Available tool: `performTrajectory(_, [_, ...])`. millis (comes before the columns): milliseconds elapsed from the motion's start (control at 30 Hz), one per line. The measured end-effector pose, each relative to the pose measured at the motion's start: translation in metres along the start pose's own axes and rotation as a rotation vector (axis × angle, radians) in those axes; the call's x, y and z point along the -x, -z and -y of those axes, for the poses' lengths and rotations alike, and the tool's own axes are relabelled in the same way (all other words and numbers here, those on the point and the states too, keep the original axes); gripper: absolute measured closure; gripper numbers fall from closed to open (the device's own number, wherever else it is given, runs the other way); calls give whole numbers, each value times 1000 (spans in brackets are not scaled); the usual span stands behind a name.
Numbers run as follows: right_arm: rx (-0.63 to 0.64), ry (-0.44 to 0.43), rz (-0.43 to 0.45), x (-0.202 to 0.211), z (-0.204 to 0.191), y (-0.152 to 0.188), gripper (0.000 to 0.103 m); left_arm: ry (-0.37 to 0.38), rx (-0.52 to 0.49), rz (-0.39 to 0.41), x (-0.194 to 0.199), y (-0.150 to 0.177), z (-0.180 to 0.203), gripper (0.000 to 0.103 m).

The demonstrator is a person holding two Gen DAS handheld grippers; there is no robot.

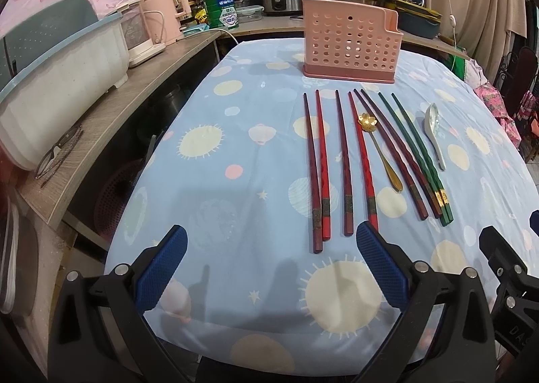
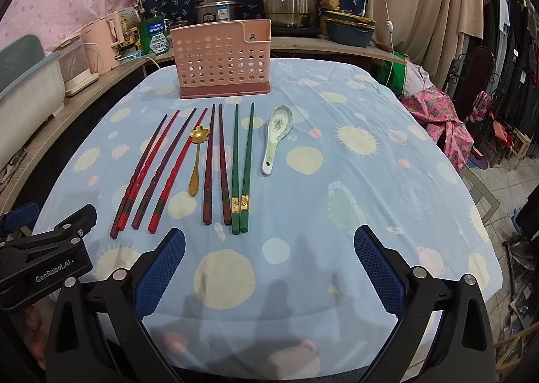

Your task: Organize utensils

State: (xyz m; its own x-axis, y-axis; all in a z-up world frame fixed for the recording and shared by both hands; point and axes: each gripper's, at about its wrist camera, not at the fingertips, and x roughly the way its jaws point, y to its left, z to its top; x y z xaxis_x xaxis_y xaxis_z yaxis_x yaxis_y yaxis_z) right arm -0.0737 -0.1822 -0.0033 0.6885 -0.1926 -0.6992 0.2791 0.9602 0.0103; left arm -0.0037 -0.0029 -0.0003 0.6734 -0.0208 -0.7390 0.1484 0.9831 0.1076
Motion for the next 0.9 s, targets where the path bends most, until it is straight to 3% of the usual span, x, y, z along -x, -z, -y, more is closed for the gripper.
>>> performTrajectory(900, [-1, 0, -3, 0, 1, 0, 7, 18, -13, -12, 2, 4, 5, 7])
